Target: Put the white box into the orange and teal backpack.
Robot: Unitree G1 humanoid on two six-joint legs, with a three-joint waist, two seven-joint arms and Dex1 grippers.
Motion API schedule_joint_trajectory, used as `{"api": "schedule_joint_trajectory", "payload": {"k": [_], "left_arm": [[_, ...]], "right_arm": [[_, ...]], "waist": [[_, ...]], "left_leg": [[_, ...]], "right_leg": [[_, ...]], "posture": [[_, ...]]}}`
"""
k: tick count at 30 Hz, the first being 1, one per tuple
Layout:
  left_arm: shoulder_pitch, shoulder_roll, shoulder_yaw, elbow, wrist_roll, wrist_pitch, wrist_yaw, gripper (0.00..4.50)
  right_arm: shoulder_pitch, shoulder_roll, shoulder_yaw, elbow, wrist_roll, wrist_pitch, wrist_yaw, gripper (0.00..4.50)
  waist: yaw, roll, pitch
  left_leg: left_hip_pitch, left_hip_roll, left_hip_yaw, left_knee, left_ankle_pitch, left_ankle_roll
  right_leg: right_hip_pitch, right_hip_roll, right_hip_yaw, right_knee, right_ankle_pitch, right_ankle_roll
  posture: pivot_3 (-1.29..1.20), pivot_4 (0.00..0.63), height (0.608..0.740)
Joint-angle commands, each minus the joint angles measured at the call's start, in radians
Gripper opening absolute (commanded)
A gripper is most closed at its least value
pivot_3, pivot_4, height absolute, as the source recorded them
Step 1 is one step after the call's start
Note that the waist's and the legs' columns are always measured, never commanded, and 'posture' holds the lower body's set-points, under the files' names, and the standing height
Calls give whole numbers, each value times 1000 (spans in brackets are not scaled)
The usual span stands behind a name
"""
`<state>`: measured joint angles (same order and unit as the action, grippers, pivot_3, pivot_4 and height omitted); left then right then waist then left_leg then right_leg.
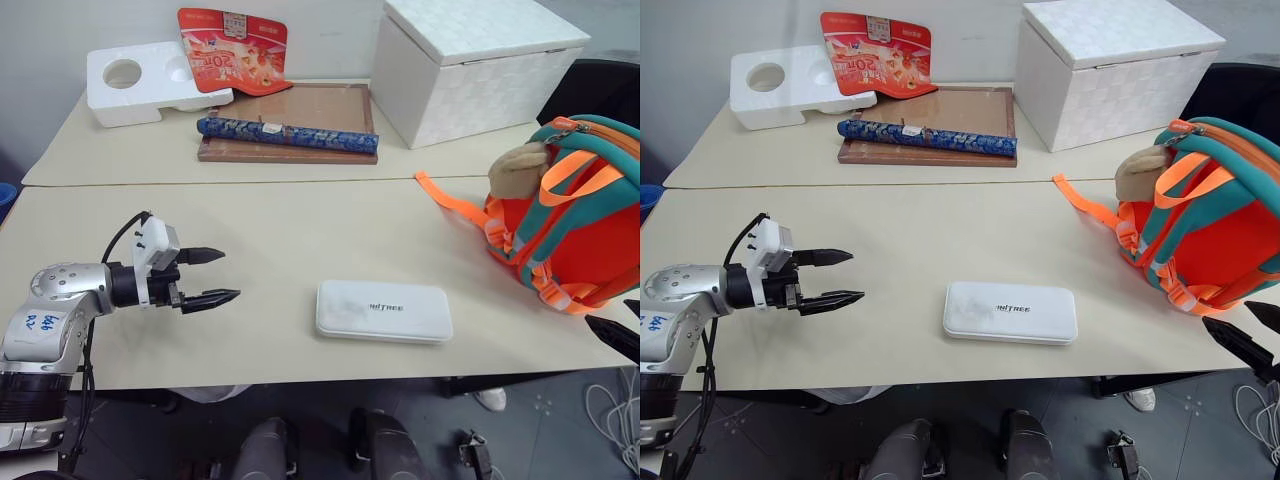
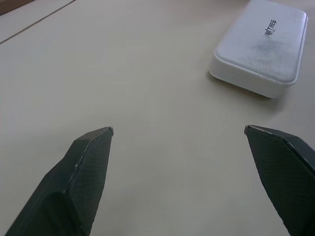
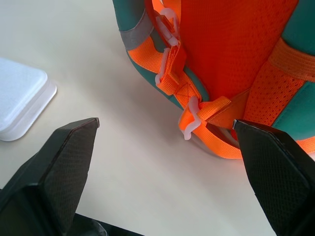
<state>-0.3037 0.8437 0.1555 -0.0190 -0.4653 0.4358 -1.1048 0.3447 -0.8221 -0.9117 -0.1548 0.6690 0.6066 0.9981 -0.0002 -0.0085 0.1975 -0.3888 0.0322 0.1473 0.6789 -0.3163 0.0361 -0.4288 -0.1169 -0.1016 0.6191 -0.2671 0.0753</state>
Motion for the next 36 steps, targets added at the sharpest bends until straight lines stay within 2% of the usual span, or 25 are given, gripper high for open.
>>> {"api": "schedule_joint_trajectory", "payload": {"k": [1,12,16,20,24,26,28,31,36], "left_arm": [[-6,-1,9,-20,-6,-1,5,4500],[1,8,9,-23,0,-5,4,4500],[22,-3,-10,-122,-42,46,-1,4500],[54,-28,-56,-214,-44,68,10,4500],[44,-59,-91,-217,-29,67,35,4500],[35,-70,-115,-221,-21,70,43,4500],[19,-77,-180,-213,29,46,41,4500],[-34,-108,-258,-165,94,31,54,3880],[-95,-146,-325,-91,162,-9,49,2291]], "right_arm": [[-1,-16,-20,3,-1,-31,4,4466],[2,-31,-20,18,-8,-37,25,4466],[32,-22,4,-109,49,7,60,4466],[38,-21,86,-261,92,44,59,4466],[-7,-44,164,-325,105,67,37,4466],[-27,-60,219,-332,80,55,36,4466],[-77,-85,327,-307,5,26,14,4466],[-182,-130,504,-225,-129,-26,-12,3850],[-302,-177,666,-98,-238,-102,39,2053]], "waist": [[0,0,0],[0,0,0],[0,0,0],[-1,0,0],[1,0,0],[1,0,0],[2,0,0],[3,0,0],[3,0,0]], "left_leg": [[0,0,0,0,0,0],[0,0,0,0,0,0],[0,0,0,0,0,0],[0,1,0,-1,0,0],[1,0,0,-1,-2,-4],[1,0,0,-1,-2,-4],[0,0,0,-1,-1,-1],[0,-1,0,0,0,1],[-1,-1,0,1,1,1]], "right_leg": [[0,0,0,0,0,0],[0,0,0,0,0,0],[0,0,0,0,0,0],[0,0,1,0,0,0],[0,0,0,0,0,0],[1,0,0,0,0,0],[1,0,0,-1,0,0],[1,0,0,-1,0,0],[0,1,-1,-1,0,0]], "posture": [[0,150,740],[0,150,740],[0,150,740],[0,150,740],[0,150,740],[0,150,740],[0,150,740],[0,150,740],[0,150,740]]}}
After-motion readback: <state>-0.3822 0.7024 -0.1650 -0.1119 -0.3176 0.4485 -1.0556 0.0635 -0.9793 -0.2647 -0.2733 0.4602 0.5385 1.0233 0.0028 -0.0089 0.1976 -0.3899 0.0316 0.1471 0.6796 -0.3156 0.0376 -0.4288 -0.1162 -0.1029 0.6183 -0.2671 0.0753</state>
